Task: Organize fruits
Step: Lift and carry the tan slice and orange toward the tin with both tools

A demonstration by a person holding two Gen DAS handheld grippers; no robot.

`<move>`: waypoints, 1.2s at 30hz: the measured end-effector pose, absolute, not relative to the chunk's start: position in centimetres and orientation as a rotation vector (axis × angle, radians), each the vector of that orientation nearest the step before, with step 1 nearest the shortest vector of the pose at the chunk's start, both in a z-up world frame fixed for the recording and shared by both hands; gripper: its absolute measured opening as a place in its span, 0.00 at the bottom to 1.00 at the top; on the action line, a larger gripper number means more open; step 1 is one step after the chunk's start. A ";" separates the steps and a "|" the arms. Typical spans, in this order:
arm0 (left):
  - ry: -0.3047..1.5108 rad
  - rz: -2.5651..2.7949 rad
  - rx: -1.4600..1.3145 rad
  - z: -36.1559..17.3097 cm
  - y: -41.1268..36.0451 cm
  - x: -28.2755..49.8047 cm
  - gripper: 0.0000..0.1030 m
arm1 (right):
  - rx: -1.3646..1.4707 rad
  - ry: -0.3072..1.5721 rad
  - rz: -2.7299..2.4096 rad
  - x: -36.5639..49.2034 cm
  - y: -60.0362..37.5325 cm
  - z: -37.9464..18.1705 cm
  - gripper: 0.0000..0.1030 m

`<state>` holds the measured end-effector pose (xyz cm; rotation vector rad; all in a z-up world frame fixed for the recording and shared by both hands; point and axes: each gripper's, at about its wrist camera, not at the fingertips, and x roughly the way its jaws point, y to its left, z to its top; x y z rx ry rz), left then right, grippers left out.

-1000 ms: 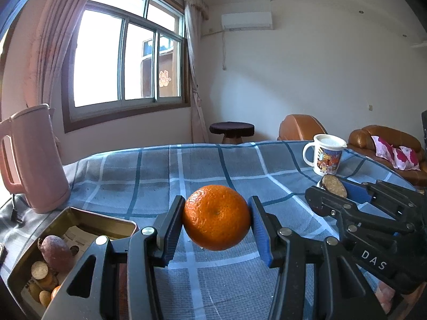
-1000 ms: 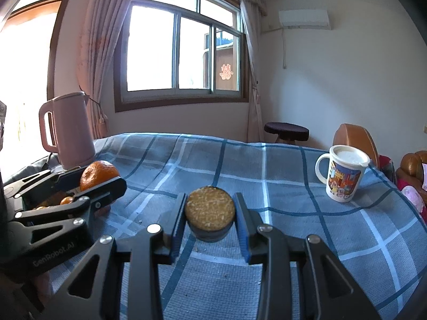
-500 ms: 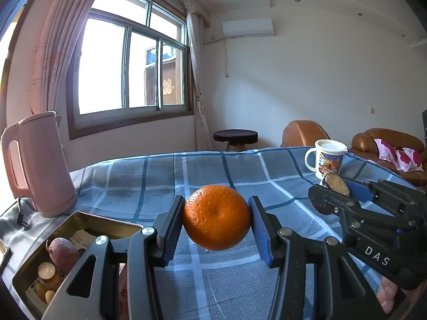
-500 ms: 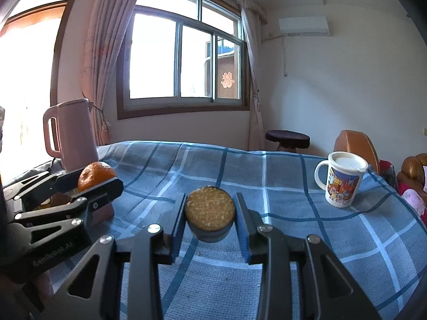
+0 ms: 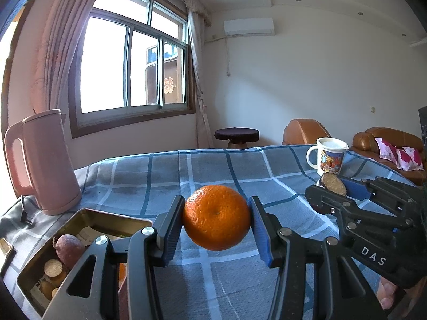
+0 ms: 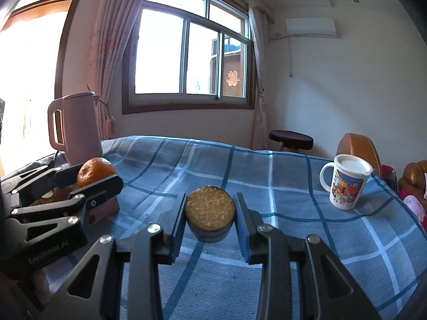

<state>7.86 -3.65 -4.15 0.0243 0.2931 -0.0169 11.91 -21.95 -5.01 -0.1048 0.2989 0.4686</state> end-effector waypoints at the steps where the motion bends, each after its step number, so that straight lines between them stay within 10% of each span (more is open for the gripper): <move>1: 0.293 -0.018 0.023 -4.1 -3.6 7.8 0.49 | -0.104 0.298 0.472 11.9 -21.9 -5.0 0.36; 36: 0.309 0.057 -0.048 -4.2 3.3 4.0 0.49 | -0.190 0.289 0.612 8.8 -15.3 -4.2 0.36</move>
